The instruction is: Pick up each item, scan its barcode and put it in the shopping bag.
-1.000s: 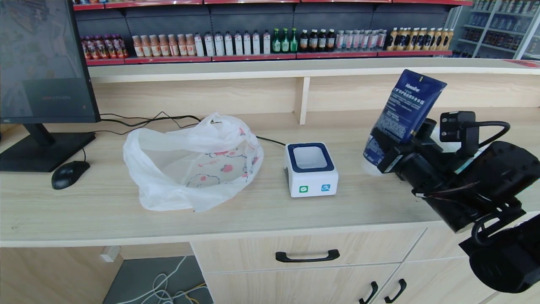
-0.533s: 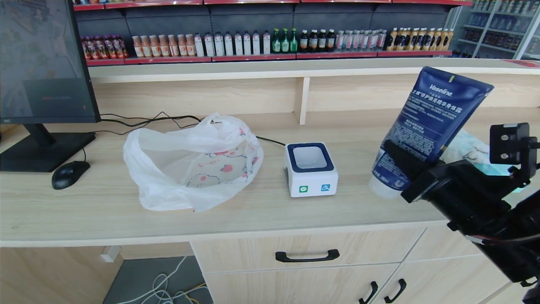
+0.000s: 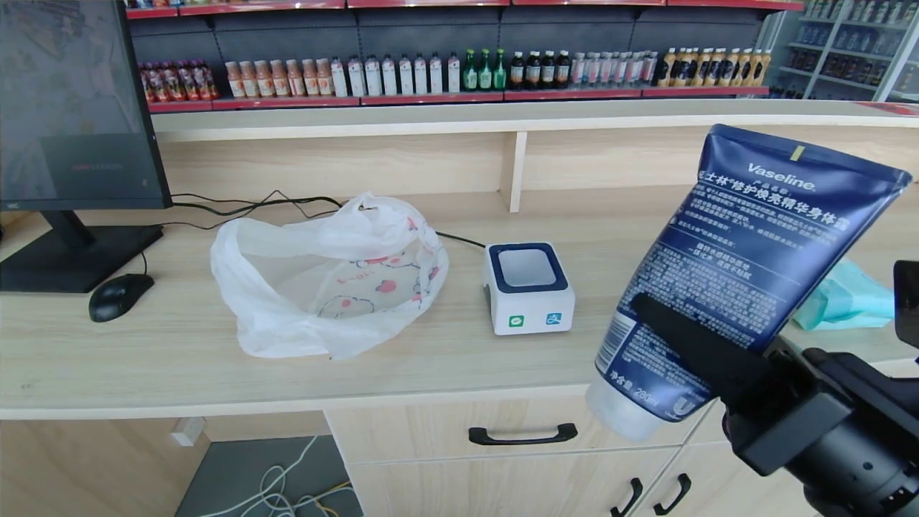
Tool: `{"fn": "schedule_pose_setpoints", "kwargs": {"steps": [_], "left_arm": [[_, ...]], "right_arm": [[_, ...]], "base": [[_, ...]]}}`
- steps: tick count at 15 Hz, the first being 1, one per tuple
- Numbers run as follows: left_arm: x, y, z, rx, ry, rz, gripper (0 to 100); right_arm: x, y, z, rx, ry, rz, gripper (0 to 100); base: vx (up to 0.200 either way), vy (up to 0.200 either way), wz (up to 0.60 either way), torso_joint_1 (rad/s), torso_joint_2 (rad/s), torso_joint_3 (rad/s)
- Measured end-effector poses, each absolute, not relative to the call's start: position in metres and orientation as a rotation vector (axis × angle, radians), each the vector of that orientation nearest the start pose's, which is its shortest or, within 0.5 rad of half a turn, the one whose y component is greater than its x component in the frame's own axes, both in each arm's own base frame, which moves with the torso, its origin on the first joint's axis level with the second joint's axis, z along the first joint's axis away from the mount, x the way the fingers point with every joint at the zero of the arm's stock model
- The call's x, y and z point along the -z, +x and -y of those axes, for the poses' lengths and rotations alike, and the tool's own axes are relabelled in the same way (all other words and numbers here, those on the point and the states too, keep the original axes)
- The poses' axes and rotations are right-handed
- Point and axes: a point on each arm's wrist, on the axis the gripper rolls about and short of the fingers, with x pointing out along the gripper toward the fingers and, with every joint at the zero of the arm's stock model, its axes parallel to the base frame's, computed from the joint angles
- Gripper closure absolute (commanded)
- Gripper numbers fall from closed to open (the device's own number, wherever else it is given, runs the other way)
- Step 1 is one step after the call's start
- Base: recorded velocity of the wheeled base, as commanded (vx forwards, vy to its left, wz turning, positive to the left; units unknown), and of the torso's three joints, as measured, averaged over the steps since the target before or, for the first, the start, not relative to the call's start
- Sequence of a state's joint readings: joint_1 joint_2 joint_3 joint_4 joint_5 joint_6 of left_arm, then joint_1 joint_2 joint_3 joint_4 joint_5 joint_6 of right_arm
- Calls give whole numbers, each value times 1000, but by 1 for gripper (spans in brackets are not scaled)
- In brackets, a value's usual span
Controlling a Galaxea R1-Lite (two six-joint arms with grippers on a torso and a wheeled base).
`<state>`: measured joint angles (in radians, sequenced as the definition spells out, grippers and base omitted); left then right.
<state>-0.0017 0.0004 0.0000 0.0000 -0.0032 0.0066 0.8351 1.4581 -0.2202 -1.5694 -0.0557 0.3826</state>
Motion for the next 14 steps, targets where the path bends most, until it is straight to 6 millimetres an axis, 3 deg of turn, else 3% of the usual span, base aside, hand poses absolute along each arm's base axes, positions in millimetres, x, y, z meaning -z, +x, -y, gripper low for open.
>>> {"fn": "schedule_pose_setpoints", "kwargs": {"steps": [7,10,14], "left_arm": [[-75,-23,0,5,6,0,0],[-75,-23,0,5,6,0,0],[-75,-23,0,5,6,0,0]], "right_arm": [[-200,116,-153,-1040,678,74,100],[-223,119,-160,-1076,757,143,100],[-234,116,-167,-1127,816,148,100]], "base": [[0,0,0,0,0,0],[0,0,0,0,0,0],[0,0,0,0,0,0]]}}
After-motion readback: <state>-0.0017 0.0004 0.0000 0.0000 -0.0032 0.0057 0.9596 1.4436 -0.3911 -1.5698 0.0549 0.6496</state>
